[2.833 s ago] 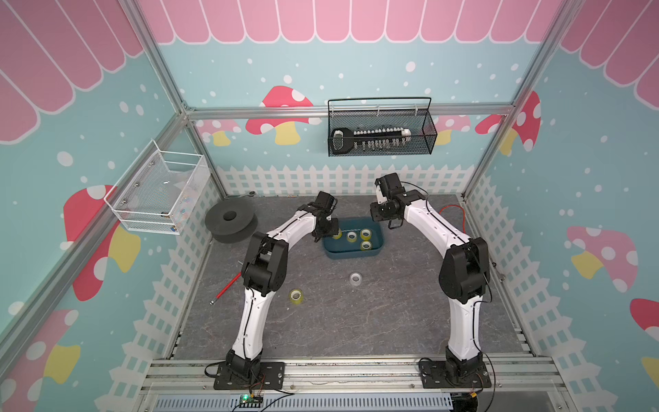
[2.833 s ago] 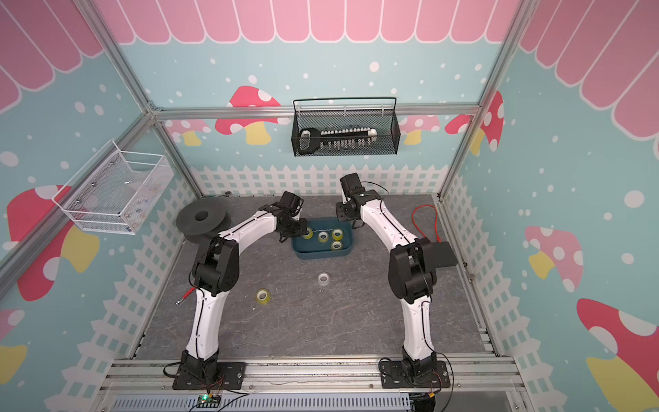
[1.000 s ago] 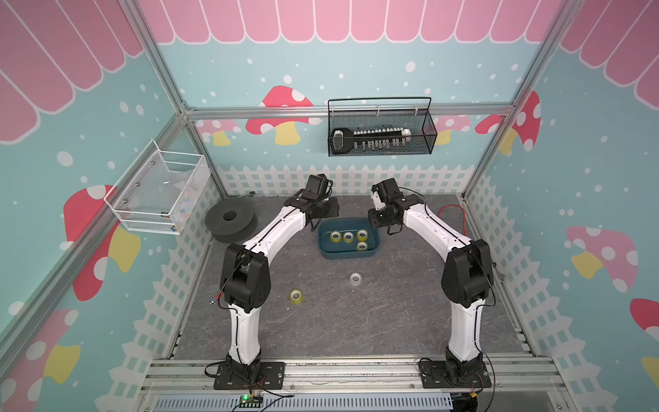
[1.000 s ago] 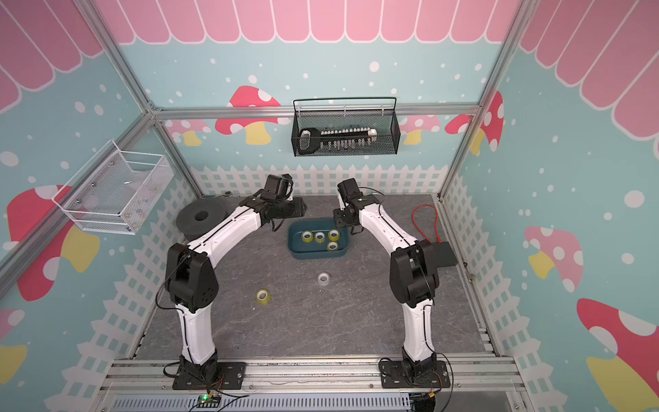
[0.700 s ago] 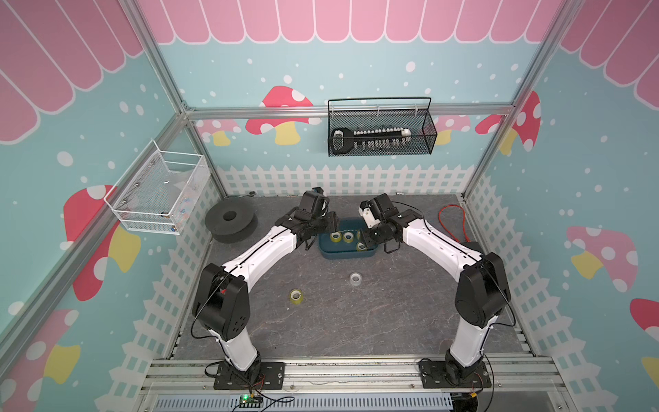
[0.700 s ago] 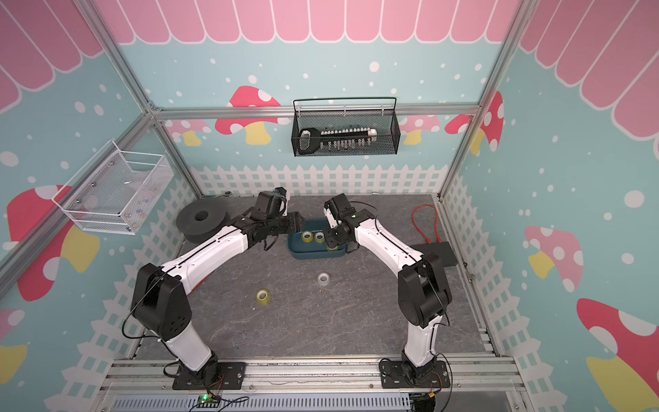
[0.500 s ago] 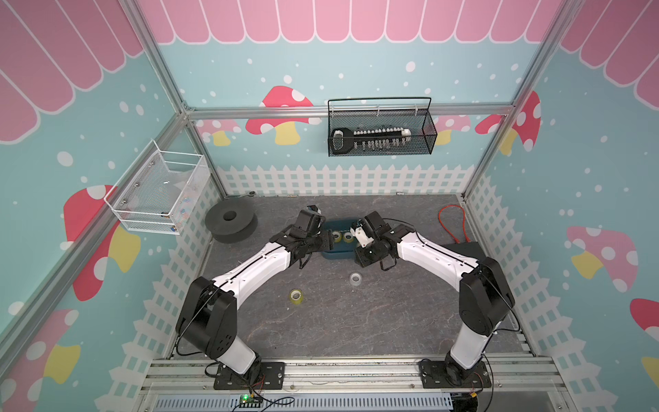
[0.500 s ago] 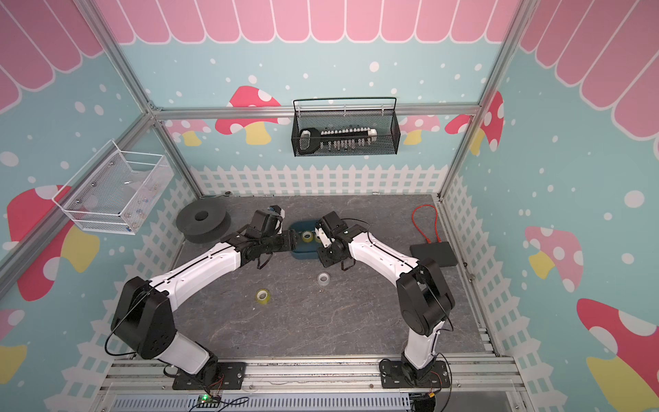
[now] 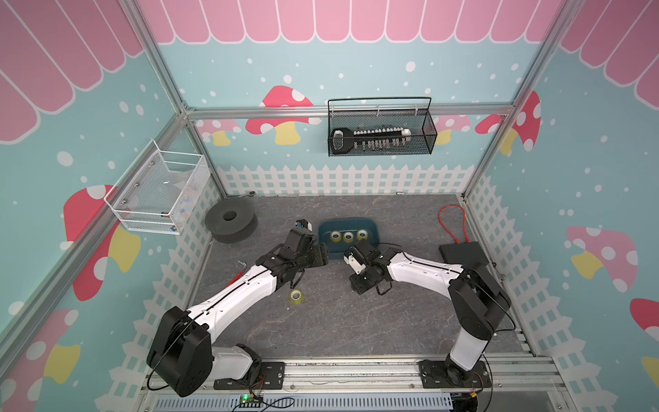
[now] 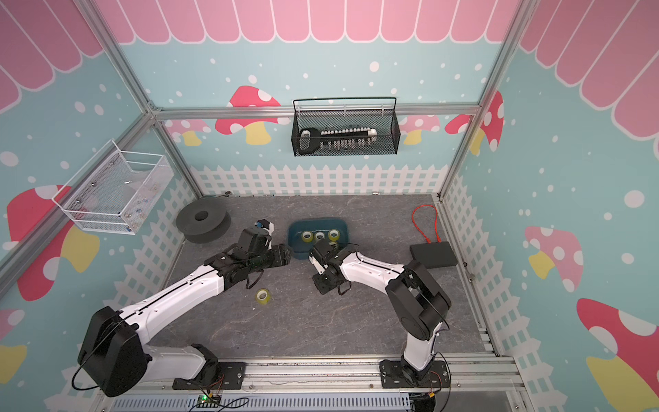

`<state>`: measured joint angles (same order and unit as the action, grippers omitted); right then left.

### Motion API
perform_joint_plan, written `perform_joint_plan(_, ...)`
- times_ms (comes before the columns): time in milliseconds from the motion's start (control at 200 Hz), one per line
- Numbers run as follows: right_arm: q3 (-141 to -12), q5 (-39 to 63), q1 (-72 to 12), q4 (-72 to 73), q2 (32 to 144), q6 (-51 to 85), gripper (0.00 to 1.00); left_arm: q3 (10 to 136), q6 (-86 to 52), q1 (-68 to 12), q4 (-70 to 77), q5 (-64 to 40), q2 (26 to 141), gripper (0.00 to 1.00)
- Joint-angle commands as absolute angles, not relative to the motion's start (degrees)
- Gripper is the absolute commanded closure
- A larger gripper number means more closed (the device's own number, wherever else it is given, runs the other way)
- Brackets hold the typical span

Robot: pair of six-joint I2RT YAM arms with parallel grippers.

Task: Put the transparent tape into the storage box
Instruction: Pick up the tape from the center of the board.

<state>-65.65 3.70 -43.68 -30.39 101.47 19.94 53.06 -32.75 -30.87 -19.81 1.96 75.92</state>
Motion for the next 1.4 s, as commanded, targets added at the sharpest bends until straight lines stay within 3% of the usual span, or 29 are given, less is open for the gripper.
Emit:
perform_joint_plan(0,-64.51,0.07,-43.95,-28.33,99.81,21.3,0.56,51.04,-34.86,-31.45,-19.34,2.78,73.59,0.29)
perform_joint_plan(265,-65.63,-2.15,-43.95,-31.12,96.18,21.36,0.56,50.61,-35.6,-32.03,-19.7,3.59,72.14,0.29)
perform_joint_plan(1396,-64.89,-5.81,-43.24,-23.08,105.72,21.37,0.66,51.7,-35.0,-32.67,-20.15,4.28,73.12,0.29)
